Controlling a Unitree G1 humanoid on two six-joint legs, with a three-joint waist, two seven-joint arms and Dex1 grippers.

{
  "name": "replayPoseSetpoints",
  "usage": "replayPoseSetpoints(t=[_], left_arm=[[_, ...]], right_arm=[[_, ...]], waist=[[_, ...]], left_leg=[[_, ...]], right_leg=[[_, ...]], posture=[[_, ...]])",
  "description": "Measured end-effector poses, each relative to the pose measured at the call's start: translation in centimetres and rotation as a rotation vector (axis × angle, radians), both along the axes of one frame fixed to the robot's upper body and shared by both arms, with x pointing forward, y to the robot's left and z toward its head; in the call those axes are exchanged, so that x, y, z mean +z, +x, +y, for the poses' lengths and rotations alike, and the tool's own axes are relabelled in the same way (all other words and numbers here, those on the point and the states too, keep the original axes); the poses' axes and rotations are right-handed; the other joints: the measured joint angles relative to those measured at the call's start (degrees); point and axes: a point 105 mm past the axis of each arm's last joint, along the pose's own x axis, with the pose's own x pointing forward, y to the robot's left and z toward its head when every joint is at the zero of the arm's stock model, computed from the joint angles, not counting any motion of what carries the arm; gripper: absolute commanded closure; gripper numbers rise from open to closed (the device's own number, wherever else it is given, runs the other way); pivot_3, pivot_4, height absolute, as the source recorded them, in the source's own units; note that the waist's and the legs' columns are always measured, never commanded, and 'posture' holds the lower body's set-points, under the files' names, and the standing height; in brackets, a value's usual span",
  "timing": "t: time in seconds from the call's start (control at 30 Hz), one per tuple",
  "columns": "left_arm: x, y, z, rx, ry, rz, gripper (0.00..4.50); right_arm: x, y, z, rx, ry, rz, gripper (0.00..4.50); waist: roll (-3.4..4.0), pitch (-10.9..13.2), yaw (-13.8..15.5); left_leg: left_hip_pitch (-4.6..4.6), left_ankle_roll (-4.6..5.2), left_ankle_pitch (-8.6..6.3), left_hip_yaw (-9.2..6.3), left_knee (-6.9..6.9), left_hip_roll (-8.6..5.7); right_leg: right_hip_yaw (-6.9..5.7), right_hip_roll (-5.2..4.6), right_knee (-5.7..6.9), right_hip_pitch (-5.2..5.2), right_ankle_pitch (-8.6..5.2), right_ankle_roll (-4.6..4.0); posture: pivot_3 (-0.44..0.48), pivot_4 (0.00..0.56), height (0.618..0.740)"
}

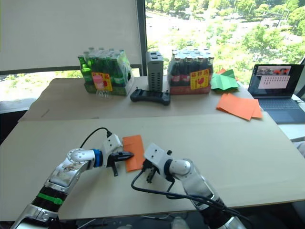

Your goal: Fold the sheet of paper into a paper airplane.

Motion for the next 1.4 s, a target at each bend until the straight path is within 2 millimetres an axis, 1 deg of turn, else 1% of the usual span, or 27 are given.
replayPoseSetpoints(t=[0.17, 0.23, 0.37, 0.47, 0.57, 0.63, 0.7, 0.77, 0.8, 0.83, 0.93, 1.0, 1.1, 1.23, 1.33, 1.37, 1.4], left_arm=[[0.0, 0.0, 0.0, -0.005, 0.0, -0.005, 4.5], [0.0, 0.0, -0.1, -0.007, 0.0, -0.004, 4.5], [0.0, 0.1, 0.0, -0.007, 0.0, -0.002, 4.5], [0.0, 0.1, 0.0, -0.007, 0.0, -0.001, 4.5], [0.0, 0.1, 0.0, -0.005, -0.001, -0.002, 4.5], [0.1, 0.1, -0.1, -0.005, -0.006, -0.004, 4.5], [0.2, 0.0, -0.1, 0.001, -0.021, 0.003, 4.5], [0.5, -0.2, 0.3, 0.027, -0.06, 0.026, 4.5], [0.9, -0.3, 0.5, 0.041, -0.082, 0.032, 4.5], [1.2, -0.4, 0.8, 0.053, -0.099, 0.037, 4.5], [2.4, -0.6, 1.7, 0.077, -0.13, 0.029, 4.5], [2.5, -0.6, 2.8, 0.106, -0.124, 0.029, 4.5], [1.9, -0.9, 4.1, 0.144, -0.108, 0.05, 4.5], [1.2, -0.8, 4.9, 0.167, -0.087, 0.063, 4.5], [0.9, -0.6, 4.8, 0.164, -0.084, 0.061, 4.5], [0.9, -0.5, 4.3, 0.155, -0.096, 0.061, 4.5], [1.2, -0.3, 3.3, 0.132, -0.121, 0.054, 4.5]], right_arm=[[-0.1, -0.5, -0.1, 0.009, -0.003, 0.016, 4.47], [-0.1, -0.9, -0.2, 0.019, -0.003, 0.022, 4.47], [-0.2, -1.5, -0.3, 0.033, -0.007, 0.032, 4.47], [-0.2, -1.6, -0.2, 0.033, -0.004, 0.037, 4.47], [0.1, -1.4, 0.0, 0.021, 0.038, 0.053, 4.47], [0.9, -1.0, -0.3, -0.011, 0.125, 0.068, 4.47], [2.9, -0.7, -0.6, -0.021, 0.223, 0.037, 4.47], [4.8, -1.0, -0.9, -0.009, 0.282, -0.003, 4.47], [5.3, -1.2, -1.1, -0.003, 0.296, -0.014, 4.47], [5.5, -1.3, -1.2, -0.002, 0.301, -0.017, 4.47], [5.1, -1.8, -1.5, -0.001, 0.301, 0.005, 4.47], [4.8, -1.8, -1.8, -0.013, 0.29, 0.012, 4.47], [4.7, -1.7, -2.1, -0.037, 0.284, 0.005, 4.47], [4.7, -1.5, -2.3, -0.055, 0.282, -0.003, 4.47], [4.8, -1.3, -2.5, -0.074, 0.282, -0.011, 4.47], [4.8, -1.2, -2.6, -0.081, 0.281, -0.015, 4.47], [4.9, -1.1, -2.8, -0.09, 0.282, -0.019, 4.47]], waist=[[0.0, 0.0, 0.0], [0.0, 0.0, 0.1], [0.0, 0.0, 0.1], [0.0, 0.0, 0.1], [0.0, 0.0, 0.1], [-0.01, 0.0, 0.1], [-0.01, 0.0, 0.1], [-0.01, 0.0, 0.1], [-0.02, 0.0, 0.1], [-0.02, 0.0, 0.1], [-0.02, 0.0, -0.1], [-0.01, 0.0, -0.1], [-0.02, 0.0, 0.0], [-0.04, 0.1, 0.2], [-0.04, 0.1, 0.3], [-0.04, 0.1, 0.5], [-0.05, 0.1, 0.8]], left_leg=[[0.01, 0.0, 0.0, 0.0, 0.0, 0.0], [0.01, 0.0, 0.0, 0.0, 0.0, 0.0], [0.01, 0.0, 0.0, -0.02, 0.0, 0.0], [0.02, 0.0, 0.0, -0.02, 0.0, 0.0], [0.03, 0.0, 0.0, -0.02, 0.01, 0.0], [0.0, 0.0, 0.0, -0.03, 0.01, 0.0], [-0.09, 0.0, 0.0, -0.04, 0.02, 0.0], [-0.33, 0.0, 0.0, -0.06, 0.02, 0.0], [-0.46, 0.0, 0.0, -0.06, 0.03, 0.0], [-0.47, 0.0, 0.0, -0.05, 0.03, 0.0], [-0.46, 0.0, 0.0, -0.01, 0.02, 0.02], [-0.45, 0.0, 0.0, 0.01, 0.02, 0.02], [-0.44, 0.0, 0.0, 0.03, 0.02, 0.02], [-0.46, -0.01, 0.0, 0.03, 0.05, 0.0], [-0.46, -0.01, 0.0, 0.03, 0.05, -0.01], [-0.47, -0.01, 0.0, 0.02, 0.06, -0.02], [-0.48, -0.01, 0.0, 0.02, 0.11, -0.03]], right_leg=[[0.0, 0.0, -0.01, 0.02, -0.01, 0.02], [0.0, 0.0, -0.01, 0.03, -0.22, 0.36], [0.0, -0.01, 0.0, 0.03, -0.27, 0.44], [0.0, -0.01, -0.01, 0.04, -0.27, 0.44], [0.0, 0.0, 0.01, 0.05, -0.27, 0.44], [0.0, 0.0, 0.01, 0.03, -0.27, 0.43], [0.0, -0.02, 0.0, -0.05, -0.25, 0.42], [0.0, -0.02, 0.02, -0.29, -0.16, 0.27], [0.0, -0.02, 0.03, -0.44, 0.0, 0.01], [0.0, -0.01, 0.04, -0.46, 0.01, -0.01], [0.0, 0.0, 0.03, -0.47, 0.02, -0.03], [0.01, 0.0, 0.03, -0.47, 0.01, -0.02], [0.0, 0.0, 0.03, -0.46, 0.01, -0.02], [0.0, -0.02, 0.02, -0.45, 0.02, -0.02], [0.0, -0.03, 0.02, -0.44, 0.02, -0.03], [0.0, -0.04, 0.02, -0.44, 0.02, -0.03], [0.0, -0.05, 0.02, -0.42, 0.02, -0.03]], posture=[[0.0, 0.15, 0.723], [0.0, 0.15, 0.723], [0.0, 0.15, 0.723], [0.0, 0.15, 0.723], [0.0, 0.15, 0.723], [0.0, 0.15, 0.723], [0.0, 0.15, 0.723], [0.0, 0.15, 0.723], [0.0, 0.15, 0.723], [0.0, 0.15, 0.723], [0.0, 0.15, 0.723], [0.0, 0.15, 0.723], [0.0, 0.15, 0.723], [0.0, 0.15, 0.723], [0.0, 0.15, 0.723], [0.0, 0.15, 0.723], [0.0, 0.15, 0.723]])
